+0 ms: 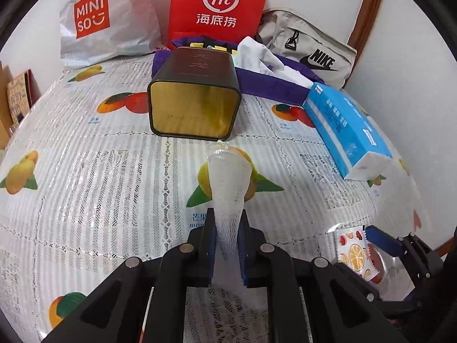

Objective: Organize soft objects
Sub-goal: 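Grasp the white mesh bag with the left tool while the right tool grasps the orange-print packet, then carry the mesh bag with the left tool while the right tool carries the packet to the towel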

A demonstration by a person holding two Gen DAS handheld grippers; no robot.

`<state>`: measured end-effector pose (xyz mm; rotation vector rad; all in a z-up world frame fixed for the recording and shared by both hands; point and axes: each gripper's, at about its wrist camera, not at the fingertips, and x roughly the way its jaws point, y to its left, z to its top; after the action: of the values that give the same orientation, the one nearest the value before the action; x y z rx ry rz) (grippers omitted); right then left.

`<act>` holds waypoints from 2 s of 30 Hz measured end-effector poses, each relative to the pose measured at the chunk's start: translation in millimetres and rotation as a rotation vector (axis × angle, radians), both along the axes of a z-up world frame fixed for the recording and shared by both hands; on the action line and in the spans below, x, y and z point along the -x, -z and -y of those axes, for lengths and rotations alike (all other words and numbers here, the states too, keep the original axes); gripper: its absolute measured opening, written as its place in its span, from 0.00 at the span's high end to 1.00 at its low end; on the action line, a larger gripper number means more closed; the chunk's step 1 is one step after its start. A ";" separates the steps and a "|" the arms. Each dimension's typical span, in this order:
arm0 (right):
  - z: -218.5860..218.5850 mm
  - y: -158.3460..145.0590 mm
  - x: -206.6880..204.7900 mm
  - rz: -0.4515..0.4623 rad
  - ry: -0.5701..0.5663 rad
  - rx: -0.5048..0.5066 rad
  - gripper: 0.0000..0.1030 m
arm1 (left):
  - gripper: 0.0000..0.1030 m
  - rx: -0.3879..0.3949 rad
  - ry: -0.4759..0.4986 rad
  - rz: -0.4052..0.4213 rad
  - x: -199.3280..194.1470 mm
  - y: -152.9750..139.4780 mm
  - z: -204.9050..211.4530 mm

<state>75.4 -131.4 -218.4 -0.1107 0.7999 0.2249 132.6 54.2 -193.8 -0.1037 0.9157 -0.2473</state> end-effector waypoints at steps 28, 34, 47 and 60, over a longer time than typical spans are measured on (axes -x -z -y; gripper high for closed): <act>51.7 -7.9 -20.6 -0.047 -0.014 -0.087 0.86 | 0.94 0.013 -0.037 0.022 2.8 -1.7 -10.5; 60.3 -13.2 -22.1 -0.043 0.004 -0.089 0.87 | 0.95 0.031 -0.050 0.013 0.3 -5.2 -15.9; 72.1 -31.9 -28.6 -0.059 -0.014 -0.145 0.92 | 0.95 0.007 -0.096 0.013 -5.2 -36.5 -21.0; 71.7 -62.9 -26.5 -0.021 -0.079 -0.173 0.93 | 0.95 -0.004 -0.112 0.056 -8.4 -73.4 -17.9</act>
<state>101.9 -203.1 -155.4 0.0232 0.7944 0.3693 141.0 72.1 -120.4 -0.1435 0.8522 -0.1439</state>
